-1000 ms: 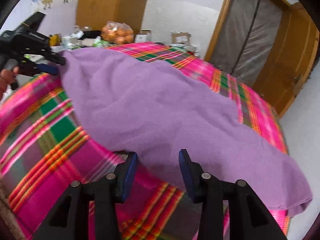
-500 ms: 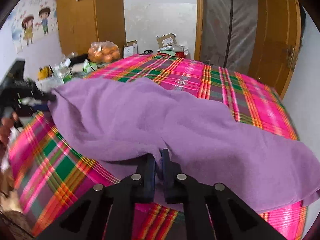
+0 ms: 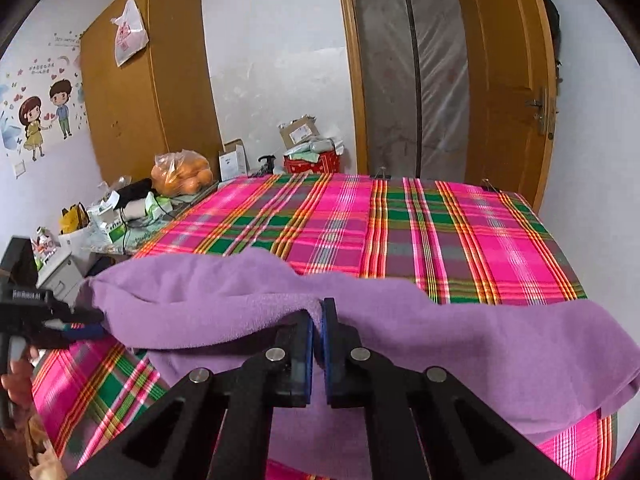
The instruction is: Fold clothes
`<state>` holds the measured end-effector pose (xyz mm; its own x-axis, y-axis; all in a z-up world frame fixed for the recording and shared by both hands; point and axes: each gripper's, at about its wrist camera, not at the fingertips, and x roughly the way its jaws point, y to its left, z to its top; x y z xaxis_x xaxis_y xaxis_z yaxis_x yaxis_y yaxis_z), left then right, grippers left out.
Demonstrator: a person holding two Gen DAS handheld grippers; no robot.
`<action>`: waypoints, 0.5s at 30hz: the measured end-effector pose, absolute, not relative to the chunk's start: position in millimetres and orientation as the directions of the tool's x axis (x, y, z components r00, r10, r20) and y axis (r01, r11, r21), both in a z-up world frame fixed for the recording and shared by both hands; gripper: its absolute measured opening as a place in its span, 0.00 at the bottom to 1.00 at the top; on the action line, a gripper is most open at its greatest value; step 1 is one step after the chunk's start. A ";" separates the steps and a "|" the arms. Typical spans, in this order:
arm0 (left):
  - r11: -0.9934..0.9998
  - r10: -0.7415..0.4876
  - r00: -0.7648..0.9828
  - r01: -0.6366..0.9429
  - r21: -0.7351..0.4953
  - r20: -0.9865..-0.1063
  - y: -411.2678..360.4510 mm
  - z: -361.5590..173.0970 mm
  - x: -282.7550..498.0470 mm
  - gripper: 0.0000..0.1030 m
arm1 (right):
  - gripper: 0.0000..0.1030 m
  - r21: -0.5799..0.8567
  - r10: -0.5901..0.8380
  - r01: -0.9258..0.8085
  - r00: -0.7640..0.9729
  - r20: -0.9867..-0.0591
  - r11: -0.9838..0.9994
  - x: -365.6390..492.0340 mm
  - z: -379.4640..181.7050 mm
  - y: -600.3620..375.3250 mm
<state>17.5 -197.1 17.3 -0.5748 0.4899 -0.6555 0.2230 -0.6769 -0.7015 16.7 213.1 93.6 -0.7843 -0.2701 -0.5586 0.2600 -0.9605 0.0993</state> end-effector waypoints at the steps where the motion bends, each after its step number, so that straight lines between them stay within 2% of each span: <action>1: -0.671 0.503 -0.569 0.217 -0.709 -0.650 -194.9 16.1 17.5 0.45 | 0.04 0.097 -0.268 0.258 -0.791 -0.550 -0.961 15.7 96.9 213.6; 5: -0.640 0.545 -0.551 0.213 -0.738 -0.631 -188.2 10.5 12.9 0.48 | 0.04 0.086 -0.258 0.250 -0.816 -0.517 -0.964 9.6 108.4 218.4; 15: -0.689 0.511 -0.554 0.193 -0.699 -0.657 -172.2 24.3 -12.6 0.48 | 0.04 0.072 -0.235 0.228 -0.855 -0.463 -0.971 -17.7 128.6 222.0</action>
<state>-12.6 -172.2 24.3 -0.5543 0.5112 -0.6568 0.1929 -0.6888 -0.6988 -17.7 222.0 128.6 -0.8545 -0.2348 -0.4633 0.2276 -0.9711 0.0724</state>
